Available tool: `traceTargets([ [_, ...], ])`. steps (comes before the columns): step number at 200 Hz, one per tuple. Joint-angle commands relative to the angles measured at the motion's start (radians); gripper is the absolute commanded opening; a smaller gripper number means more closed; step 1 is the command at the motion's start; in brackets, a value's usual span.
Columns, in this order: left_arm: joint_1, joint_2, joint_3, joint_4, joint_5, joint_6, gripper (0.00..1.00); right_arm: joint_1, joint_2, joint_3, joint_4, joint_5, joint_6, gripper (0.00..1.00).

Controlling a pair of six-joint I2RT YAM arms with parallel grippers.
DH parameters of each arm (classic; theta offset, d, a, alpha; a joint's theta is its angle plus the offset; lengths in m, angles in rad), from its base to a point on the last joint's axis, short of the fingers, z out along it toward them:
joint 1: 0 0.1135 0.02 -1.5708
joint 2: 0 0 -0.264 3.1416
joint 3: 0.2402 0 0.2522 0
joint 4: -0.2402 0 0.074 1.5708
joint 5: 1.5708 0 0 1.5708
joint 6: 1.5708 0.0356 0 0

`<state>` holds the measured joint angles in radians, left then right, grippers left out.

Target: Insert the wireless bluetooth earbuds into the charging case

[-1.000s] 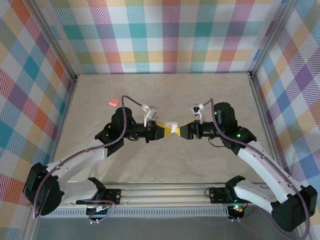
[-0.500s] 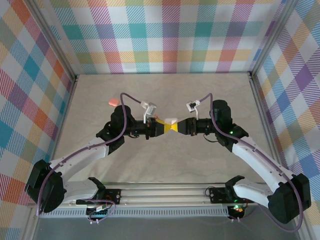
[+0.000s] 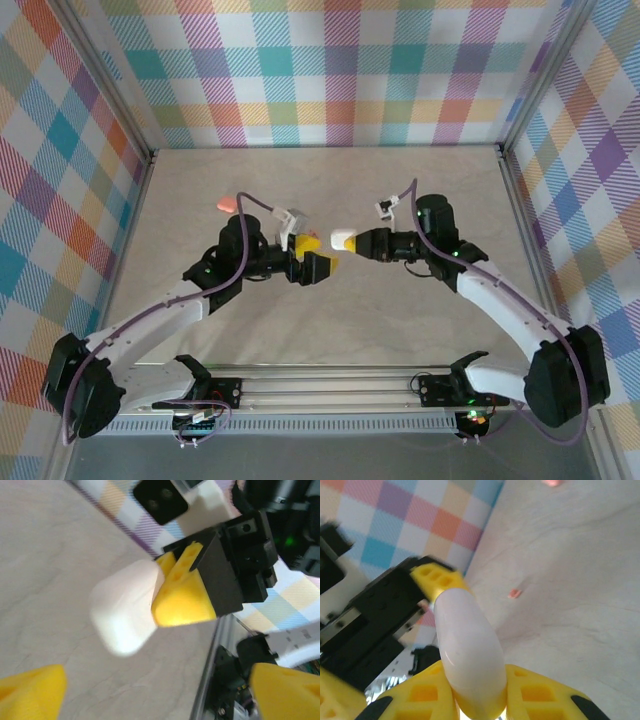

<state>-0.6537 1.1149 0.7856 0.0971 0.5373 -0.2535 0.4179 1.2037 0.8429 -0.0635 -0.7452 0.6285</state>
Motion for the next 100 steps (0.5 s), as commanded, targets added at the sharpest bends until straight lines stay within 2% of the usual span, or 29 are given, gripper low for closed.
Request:
traceTargets([
  [1,0.005,-0.041,0.044,-0.199,-0.253,0.100,1.00,-0.063,0.067,0.081,-0.126,0.068,-0.032,0.10],
  [33,0.032,-0.055,0.049,-0.323,-0.477,0.112,1.00,-0.186,0.263,0.132,-0.145,0.023,-0.045,0.10],
  [59,0.085,-0.042,0.068,-0.433,-0.635,0.042,1.00,-0.255,0.481,0.247,-0.215,0.002,-0.101,0.09],
  [71,0.127,-0.025,0.080,-0.458,-0.641,0.038,1.00,-0.269,0.570,0.314,-0.265,0.014,-0.138,0.09],
  [100,0.273,0.028,0.084,-0.469,-0.572,-0.012,1.00,-0.291,0.760,0.474,-0.396,0.057,-0.216,0.10],
])
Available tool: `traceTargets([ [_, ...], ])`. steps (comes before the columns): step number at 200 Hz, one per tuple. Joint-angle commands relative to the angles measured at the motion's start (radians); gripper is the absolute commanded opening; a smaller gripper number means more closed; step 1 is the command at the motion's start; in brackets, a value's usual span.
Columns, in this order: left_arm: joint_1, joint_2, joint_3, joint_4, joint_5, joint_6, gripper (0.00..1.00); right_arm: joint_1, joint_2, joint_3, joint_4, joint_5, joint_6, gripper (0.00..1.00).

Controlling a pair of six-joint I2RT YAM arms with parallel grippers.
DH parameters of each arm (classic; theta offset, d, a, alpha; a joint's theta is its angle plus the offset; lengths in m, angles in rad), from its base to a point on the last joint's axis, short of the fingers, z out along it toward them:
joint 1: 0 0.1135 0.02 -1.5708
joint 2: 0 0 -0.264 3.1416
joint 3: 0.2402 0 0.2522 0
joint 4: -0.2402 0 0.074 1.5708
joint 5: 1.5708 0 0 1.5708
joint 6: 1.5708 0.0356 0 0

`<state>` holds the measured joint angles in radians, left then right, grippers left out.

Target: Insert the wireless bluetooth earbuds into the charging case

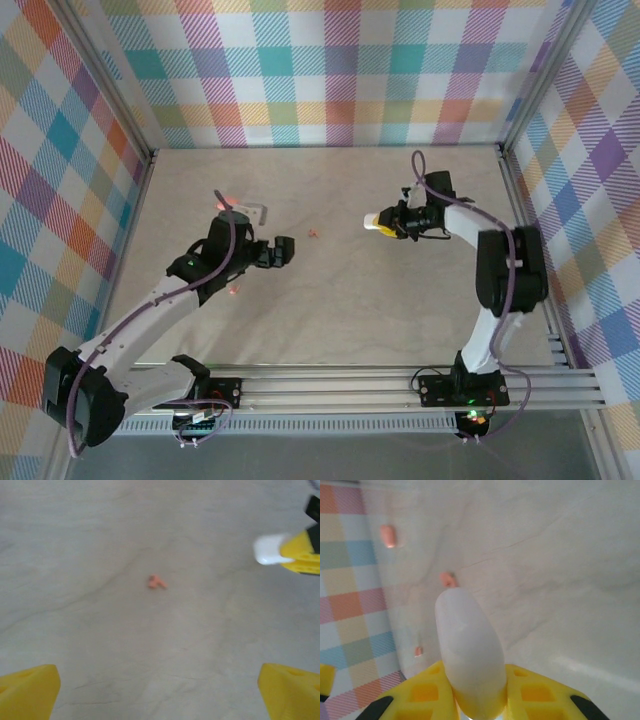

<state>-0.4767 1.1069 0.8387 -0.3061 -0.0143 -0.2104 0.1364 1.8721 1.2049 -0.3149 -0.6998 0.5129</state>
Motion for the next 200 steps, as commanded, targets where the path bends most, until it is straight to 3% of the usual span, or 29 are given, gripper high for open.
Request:
traceTargets([
  [1,0.101,0.039,0.032,-0.065,-0.018,-0.058,1.00,-0.010,0.098,0.116,-0.149,0.011,-0.102,0.10],
  [57,0.290,0.215,0.079,-0.021,-0.019,-0.085,1.00,-0.023,0.311,0.319,-0.292,-0.010,-0.151,0.16],
  [78,0.364,0.331,0.170,-0.077,-0.042,-0.122,1.00,-0.023,0.307,0.326,-0.302,0.017,-0.144,0.24],
  [98,0.411,0.426,0.265,-0.120,-0.085,-0.183,0.99,-0.023,0.295,0.328,-0.317,0.041,-0.140,0.37],
  [122,0.447,0.540,0.380,-0.173,-0.133,-0.259,0.95,-0.023,0.269,0.322,-0.337,0.062,-0.140,0.50],
  [172,0.477,0.822,0.653,-0.280,-0.114,-0.393,0.84,-0.018,0.186,0.307,-0.411,0.181,-0.185,0.57],
  [200,0.477,0.945,0.749,-0.284,-0.093,-0.444,0.70,0.001,0.106,0.249,-0.403,0.240,-0.195,0.57],
])
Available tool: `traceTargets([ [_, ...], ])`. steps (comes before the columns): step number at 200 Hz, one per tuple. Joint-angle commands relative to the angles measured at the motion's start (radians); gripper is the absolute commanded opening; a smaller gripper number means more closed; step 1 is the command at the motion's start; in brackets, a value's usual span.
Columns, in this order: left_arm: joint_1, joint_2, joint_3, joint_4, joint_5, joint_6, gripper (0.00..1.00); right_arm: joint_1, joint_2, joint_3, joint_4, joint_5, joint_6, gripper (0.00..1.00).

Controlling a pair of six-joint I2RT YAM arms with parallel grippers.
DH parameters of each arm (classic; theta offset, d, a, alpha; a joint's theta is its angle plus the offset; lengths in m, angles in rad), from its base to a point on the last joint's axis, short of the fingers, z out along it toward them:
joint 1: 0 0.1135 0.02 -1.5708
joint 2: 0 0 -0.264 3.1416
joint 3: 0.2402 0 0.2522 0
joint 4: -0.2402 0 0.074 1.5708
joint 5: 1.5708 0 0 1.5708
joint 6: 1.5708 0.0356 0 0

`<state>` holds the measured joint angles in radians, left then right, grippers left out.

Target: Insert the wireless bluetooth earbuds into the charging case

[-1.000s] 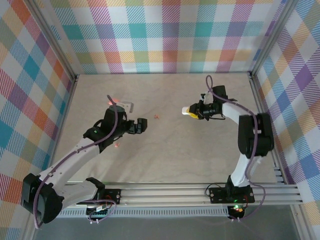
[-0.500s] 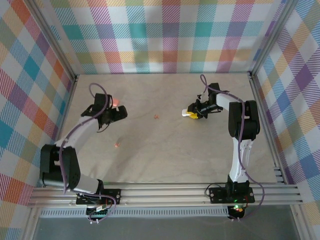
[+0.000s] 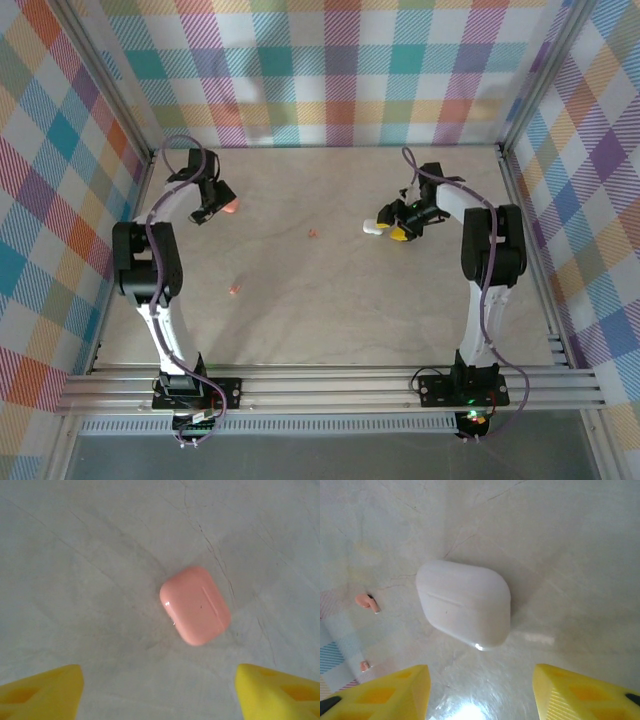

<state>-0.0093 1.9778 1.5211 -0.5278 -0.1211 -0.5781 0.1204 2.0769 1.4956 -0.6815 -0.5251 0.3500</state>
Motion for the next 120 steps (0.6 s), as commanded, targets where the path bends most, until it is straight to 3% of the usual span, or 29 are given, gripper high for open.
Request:
traceTargets([
  [1,0.009,0.077,0.067,-0.061,0.013,-0.078,0.70,0.018,-0.101,-0.044,-0.035,0.067,-0.032,0.57],
  [59,-0.001,0.186,0.186,-0.067,-0.025,-0.107,0.68,0.106,-0.248,-0.148,0.045,0.084,-0.021,0.57],
  [120,-0.031,0.268,0.293,-0.111,-0.038,-0.109,0.69,0.143,-0.299,-0.149,0.057,0.082,-0.022,0.55],
])
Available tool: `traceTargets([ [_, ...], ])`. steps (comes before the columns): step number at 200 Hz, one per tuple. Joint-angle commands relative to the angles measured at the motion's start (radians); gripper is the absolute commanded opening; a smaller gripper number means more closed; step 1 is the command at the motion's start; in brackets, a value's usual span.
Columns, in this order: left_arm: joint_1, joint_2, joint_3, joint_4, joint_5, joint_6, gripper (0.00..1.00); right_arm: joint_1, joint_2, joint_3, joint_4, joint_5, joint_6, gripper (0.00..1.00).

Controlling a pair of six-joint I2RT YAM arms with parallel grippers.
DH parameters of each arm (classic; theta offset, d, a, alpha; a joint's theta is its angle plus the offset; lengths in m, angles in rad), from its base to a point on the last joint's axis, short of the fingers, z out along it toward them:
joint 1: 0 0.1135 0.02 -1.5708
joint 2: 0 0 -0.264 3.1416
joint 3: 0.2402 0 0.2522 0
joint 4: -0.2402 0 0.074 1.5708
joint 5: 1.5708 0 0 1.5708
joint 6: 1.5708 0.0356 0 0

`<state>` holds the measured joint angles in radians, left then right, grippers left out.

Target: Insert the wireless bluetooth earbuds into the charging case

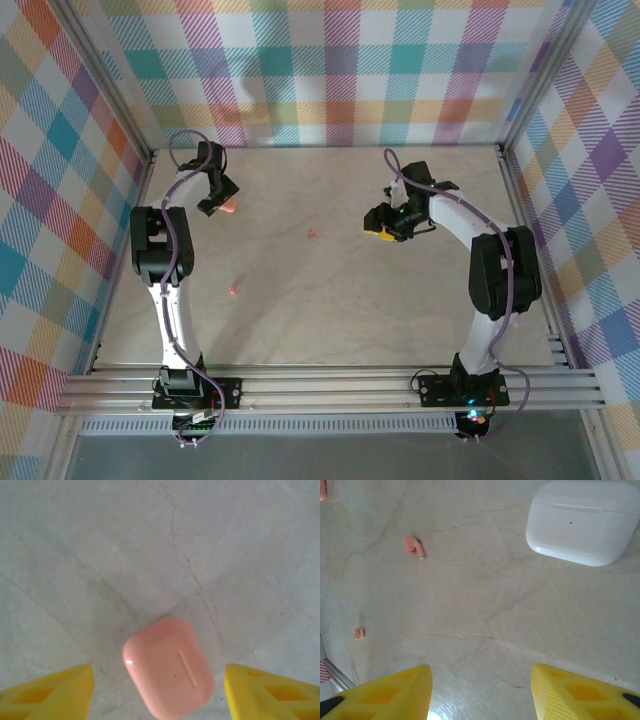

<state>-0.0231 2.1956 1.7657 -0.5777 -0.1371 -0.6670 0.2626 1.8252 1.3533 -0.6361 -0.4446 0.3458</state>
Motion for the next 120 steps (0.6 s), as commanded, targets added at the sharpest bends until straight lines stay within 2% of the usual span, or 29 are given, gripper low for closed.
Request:
traceTargets([
  [1,-0.018,0.053,0.051,-0.062,-0.022,-0.021,0.69,0.000,-0.047,-0.006,0.012,0.002,-0.018,0.55],
  [23,-0.026,0.082,0.078,-0.088,-0.048,-0.036,0.74,0.002,-0.060,-0.011,0.012,0.002,-0.020,0.55],
  [69,-0.038,0.117,0.110,-0.105,-0.066,-0.039,0.73,0.001,-0.085,-0.029,0.016,0.007,-0.022,0.55],
  [104,-0.039,0.116,0.101,-0.096,-0.058,-0.039,0.62,0.001,-0.104,-0.039,0.019,0.007,-0.021,0.55],
  [120,-0.040,0.115,0.097,-0.096,-0.051,-0.039,0.60,0.001,-0.113,-0.047,0.022,0.006,-0.018,0.55],
])
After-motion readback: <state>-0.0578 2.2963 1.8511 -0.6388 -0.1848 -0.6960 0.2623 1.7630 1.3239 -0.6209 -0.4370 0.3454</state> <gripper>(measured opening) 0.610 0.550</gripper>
